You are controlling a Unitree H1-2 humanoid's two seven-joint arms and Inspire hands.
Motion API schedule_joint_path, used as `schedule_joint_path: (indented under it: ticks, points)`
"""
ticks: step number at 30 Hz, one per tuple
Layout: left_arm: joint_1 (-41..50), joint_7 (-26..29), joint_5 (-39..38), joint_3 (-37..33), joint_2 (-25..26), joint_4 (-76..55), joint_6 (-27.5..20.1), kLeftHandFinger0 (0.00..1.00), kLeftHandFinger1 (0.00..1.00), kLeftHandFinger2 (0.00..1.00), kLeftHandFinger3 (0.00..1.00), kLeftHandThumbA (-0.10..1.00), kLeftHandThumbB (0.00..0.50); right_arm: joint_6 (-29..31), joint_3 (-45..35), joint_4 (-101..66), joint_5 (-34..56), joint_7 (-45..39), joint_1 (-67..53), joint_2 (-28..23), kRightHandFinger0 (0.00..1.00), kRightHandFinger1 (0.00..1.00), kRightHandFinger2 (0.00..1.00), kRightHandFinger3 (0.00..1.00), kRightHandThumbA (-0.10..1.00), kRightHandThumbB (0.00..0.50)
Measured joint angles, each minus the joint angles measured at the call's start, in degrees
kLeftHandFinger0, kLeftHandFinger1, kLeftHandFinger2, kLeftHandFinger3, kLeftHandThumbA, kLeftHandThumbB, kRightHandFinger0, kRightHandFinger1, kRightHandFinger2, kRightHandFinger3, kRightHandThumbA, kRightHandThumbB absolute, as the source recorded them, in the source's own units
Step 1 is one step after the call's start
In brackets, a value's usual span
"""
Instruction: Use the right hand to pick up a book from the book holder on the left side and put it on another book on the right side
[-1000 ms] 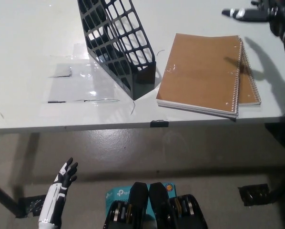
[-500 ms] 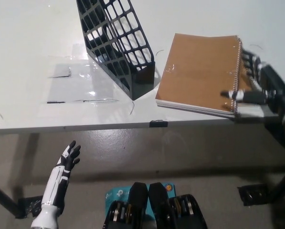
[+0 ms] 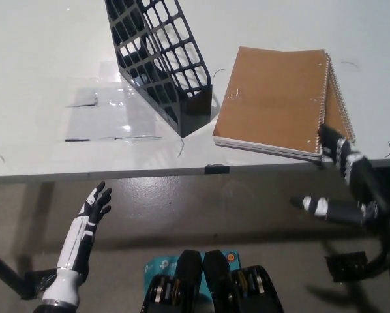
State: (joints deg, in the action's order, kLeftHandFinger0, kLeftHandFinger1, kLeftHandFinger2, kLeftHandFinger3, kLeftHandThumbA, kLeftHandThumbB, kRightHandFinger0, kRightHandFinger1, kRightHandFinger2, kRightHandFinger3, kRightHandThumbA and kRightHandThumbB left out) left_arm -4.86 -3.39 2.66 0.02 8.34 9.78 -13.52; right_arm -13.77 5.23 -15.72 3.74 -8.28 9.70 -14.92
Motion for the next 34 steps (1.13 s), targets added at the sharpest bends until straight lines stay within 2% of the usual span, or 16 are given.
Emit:
schedule_joint_path:
  ticks: [2, 4, 7, 9, 10, 19, 21, 27, 34]
  points:
    - [0.19, -0.58, -0.37, -0.02, 0.36, -0.11, 0.16, 1.0, 1.0, 1.0, 1.0, 1.0, 0.241, 1.65, 0.28, 0.46, -0.44, 0.11, -2.33, 1.62, 1.0, 1.0, 1.0, 1.0, 0.77, 0.181]
    - [0.79, -1.21, -0.84, -0.05, 0.78, -0.43, 0.47, 1.0, 1.0, 1.0, 1.0, 1.0, 0.258, 3.67, 0.73, 3.04, -1.38, 0.47, -4.63, 3.26, 1.0, 1.0, 1.0, 1.0, 0.76, 0.186]
    - [1.93, -1.79, -1.1, -0.2, 1.2, -0.79, 0.78, 1.0, 1.0, 1.0, 1.0, 1.0, 0.248, 6.21, 1.05, 9.04, -2.58, 1.1, -6.07, 4.44, 1.0, 1.0, 1.0, 1.0, 0.81, 0.197]
    - [2.74, -2.29, -1.28, -0.26, 1.29, -0.8, 0.85, 1.0, 1.0, 1.0, 1.0, 1.0, 0.234, 8.03, 1.12, 13.53, -3.31, 1.51, -6.7, 4.81, 1.0, 1.0, 1.0, 1.0, 0.78, 0.173]
    - [3.11, -2.47, -1.35, -0.27, 1.31, -0.85, 0.91, 1.0, 1.0, 1.0, 1.0, 1.0, 0.248, 8.75, 1.11, 15.18, -3.63, 1.69, -6.81, 4.87, 1.0, 1.0, 1.0, 1.0, 0.77, 0.166]
    - [4.53, -3.9, -1.87, -0.46, 1.4, -3.06, 1.97, 1.0, 1.0, 1.0, 1.0, 1.0, 0.225, 16.55, 0.37, 23.12, -5.27, 2.73, -6.99, 5.07, 1.0, 1.0, 1.0, 1.0, 0.79, 0.163]
    - [4.69, -4.34, -1.98, -0.53, 1.43, -3.73, 2.09, 1.0, 1.0, 1.0, 1.0, 1.0, 0.256, 18.3, 0.12, 23.69, -5.51, 2.93, -7.02, 5.1, 1.0, 1.0, 1.0, 1.0, 0.78, 0.158]
    - [6.04, -4.48, -2.0, -0.61, 1.4, -3.83, 2.04, 1.0, 1.0, 1.0, 1.0, 1.0, 0.296, 21.55, -0.36, 23.89, -5.91, 3.02, -8.07, 5.11, 1.0, 1.0, 1.0, 1.0, 0.79, 0.172]
    - [8.58, -4.46, -2.05, -0.62, 0.93, -3.83, 1.86, 1.0, 1.0, 1.0, 1.0, 1.0, 0.256, 22.11, -0.28, 23.87, -6.43, 2.71, -8.66, 4.7, 1.0, 1.0, 1.0, 1.0, 0.8, 0.179]
